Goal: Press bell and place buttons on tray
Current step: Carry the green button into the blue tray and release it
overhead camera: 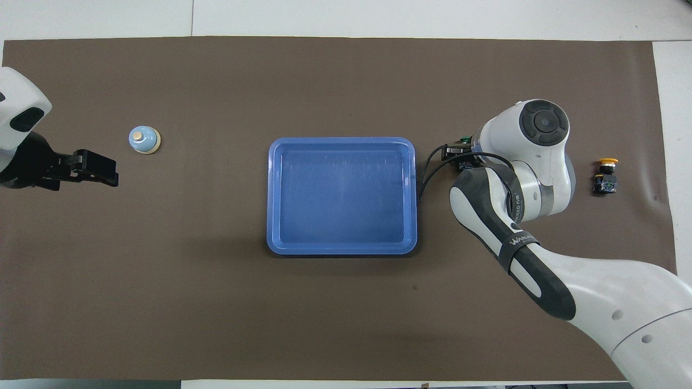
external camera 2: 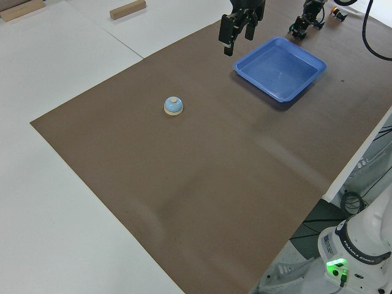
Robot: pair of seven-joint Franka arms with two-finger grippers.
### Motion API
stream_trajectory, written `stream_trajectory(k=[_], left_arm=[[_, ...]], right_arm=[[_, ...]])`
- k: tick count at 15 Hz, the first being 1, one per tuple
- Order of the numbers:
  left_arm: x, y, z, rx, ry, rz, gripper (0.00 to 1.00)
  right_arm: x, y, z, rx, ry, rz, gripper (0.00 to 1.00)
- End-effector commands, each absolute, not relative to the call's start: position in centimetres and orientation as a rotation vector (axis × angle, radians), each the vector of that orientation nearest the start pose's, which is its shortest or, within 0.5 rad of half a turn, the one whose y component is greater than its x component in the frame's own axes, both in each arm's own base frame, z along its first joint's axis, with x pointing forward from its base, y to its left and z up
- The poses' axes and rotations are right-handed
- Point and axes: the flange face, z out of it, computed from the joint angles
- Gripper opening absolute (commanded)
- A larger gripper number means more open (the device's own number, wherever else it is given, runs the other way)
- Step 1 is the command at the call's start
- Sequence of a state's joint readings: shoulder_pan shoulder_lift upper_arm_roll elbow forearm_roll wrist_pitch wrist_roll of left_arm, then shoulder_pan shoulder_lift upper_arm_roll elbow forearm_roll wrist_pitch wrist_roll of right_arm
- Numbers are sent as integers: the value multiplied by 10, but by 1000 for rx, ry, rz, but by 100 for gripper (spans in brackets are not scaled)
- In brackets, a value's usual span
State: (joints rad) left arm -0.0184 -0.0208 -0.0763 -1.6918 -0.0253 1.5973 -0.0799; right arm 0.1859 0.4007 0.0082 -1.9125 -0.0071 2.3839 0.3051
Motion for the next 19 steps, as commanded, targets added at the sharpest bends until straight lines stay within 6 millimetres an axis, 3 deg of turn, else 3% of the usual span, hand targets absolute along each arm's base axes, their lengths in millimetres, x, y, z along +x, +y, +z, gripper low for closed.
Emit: stream_trajectory(k=[1,5,7,9,12,14,16,19], left_arm=[[540,-49,588,-3148,-9,108,100],[540,-50,588,-3148,-6,108,100],[541,-49,588,-3149,-9,106,100],[541,-49,588,-3149,-9,106,100],[540,-49,588,-3148,-9,108,100],[540,-49,588,-3148,-9,108,100],[541,-49,588,-3149,-9,106,100],[541,-49,588,-3149,-9,106,100]], right_arm=[[626,123,293,-3122,264,-136,0],[635,123,315,-3129,278,-107,0],[646,131,352,-3143,263,-52,0],[643,171,386,-3146,188,-6,0],[624,238,408,-3150,98,24,0],[607,274,403,-3154,35,28,0],[598,285,390,-3158,5,43,0],[579,299,351,-3149,-23,20,0]])
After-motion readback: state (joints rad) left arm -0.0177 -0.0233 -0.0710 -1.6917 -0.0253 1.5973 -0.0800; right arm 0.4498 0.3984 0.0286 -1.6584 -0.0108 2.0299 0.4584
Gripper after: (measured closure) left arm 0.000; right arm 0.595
